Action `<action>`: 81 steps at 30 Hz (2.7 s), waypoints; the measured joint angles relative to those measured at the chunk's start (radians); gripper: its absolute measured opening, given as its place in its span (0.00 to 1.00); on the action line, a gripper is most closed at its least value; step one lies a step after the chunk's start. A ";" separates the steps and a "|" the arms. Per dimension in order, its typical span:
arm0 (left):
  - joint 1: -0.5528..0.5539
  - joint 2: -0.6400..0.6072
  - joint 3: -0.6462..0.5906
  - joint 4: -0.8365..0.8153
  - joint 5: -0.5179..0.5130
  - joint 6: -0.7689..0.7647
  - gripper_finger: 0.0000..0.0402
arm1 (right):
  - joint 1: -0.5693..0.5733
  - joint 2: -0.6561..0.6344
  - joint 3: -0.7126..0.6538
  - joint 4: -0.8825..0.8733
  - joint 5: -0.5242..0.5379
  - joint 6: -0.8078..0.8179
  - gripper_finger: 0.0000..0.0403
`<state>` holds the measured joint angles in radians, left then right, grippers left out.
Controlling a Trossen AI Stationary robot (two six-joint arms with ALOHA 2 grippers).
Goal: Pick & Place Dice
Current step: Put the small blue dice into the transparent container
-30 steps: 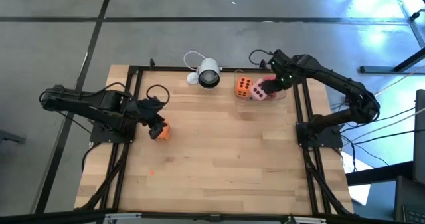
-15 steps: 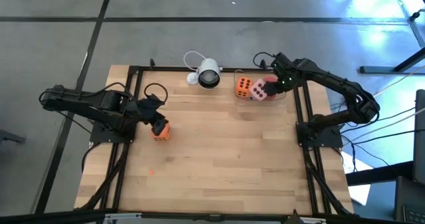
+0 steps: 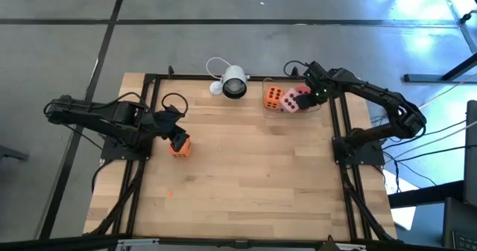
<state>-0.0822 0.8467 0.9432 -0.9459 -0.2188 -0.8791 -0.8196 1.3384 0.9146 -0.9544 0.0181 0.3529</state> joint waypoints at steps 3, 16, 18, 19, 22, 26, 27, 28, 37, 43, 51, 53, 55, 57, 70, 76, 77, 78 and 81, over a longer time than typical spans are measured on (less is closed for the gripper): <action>0.000 0.000 0.000 0.000 0.000 -0.001 0.32 | 0.000 0.000 0.000 0.007 0.000 -0.002 0.12; 0.000 0.000 0.000 0.000 0.000 -0.002 0.32 | 0.000 0.000 0.000 0.006 0.000 -0.005 0.26; 0.000 0.000 0.000 0.000 0.000 -0.010 0.32 | 0.000 0.000 0.000 0.004 0.000 -0.005 0.33; 0.000 0.000 0.000 0.000 0.000 -0.014 0.32 | 0.000 0.000 0.000 0.003 0.000 -0.014 0.37; 0.000 0.000 0.000 0.000 0.001 -0.017 0.32 | 0.000 0.000 0.000 -0.007 -0.001 -0.046 0.48; 0.000 0.000 0.000 0.000 0.001 -0.018 0.32 | 0.000 0.000 0.000 -0.010 -0.005 -0.050 0.61; 0.000 0.000 0.000 0.000 0.001 -0.018 0.32 | 0.000 0.000 0.000 -0.011 -0.009 -0.050 0.64; 0.000 0.000 0.000 0.000 0.002 -0.018 0.32 | 0.000 0.000 0.000 -0.015 -0.012 -0.050 0.66; 0.000 0.000 0.000 0.000 0.002 -0.018 0.32 | 0.010 0.000 0.001 -0.053 -0.103 -0.096 0.68; 0.000 0.000 0.000 0.000 0.001 -0.018 0.32 | 0.011 0.000 0.001 -0.058 -0.079 -0.098 0.64; 0.000 0.000 0.000 0.000 -0.004 -0.017 0.32 | 0.014 0.000 0.002 -0.081 -0.020 -0.065 0.58; 0.000 0.000 0.000 0.000 -0.003 -0.021 0.32 | 0.014 -0.002 0.002 -0.060 -0.118 -0.100 0.57; 0.000 0.000 0.000 -0.001 -0.004 -0.022 0.32 | 0.015 -0.002 0.010 -0.060 -0.099 -0.092 0.56; 0.000 0.000 0.000 -0.001 -0.004 -0.023 0.32 | 0.022 -0.005 0.014 -0.058 -0.008 -0.046 0.54; 0.000 0.000 0.000 -0.001 0.001 -0.035 0.32 | 0.031 -0.003 0.025 -0.063 -0.019 -0.056 0.47; 0.000 0.000 0.000 -0.001 0.000 -0.027 0.32 | 0.034 -0.003 0.025 -0.092 0.012 -0.063 0.42; 0.000 0.000 0.000 -0.001 0.000 -0.027 0.32 | 0.034 -0.003 0.025 -0.092 0.011 -0.067 0.41; 0.000 0.000 0.000 -0.001 0.000 -0.028 0.32 | 0.034 -0.003 0.025 -0.088 0.004 -0.077 0.41; 0.000 0.000 0.000 -0.001 0.001 -0.026 0.32 | 0.037 -0.003 0.025 -0.089 0.026 -0.100 0.41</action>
<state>-0.0822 0.8467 0.9432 -0.9466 -0.2180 -0.9054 -0.7824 1.3357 0.9394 -1.0437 0.0443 0.2531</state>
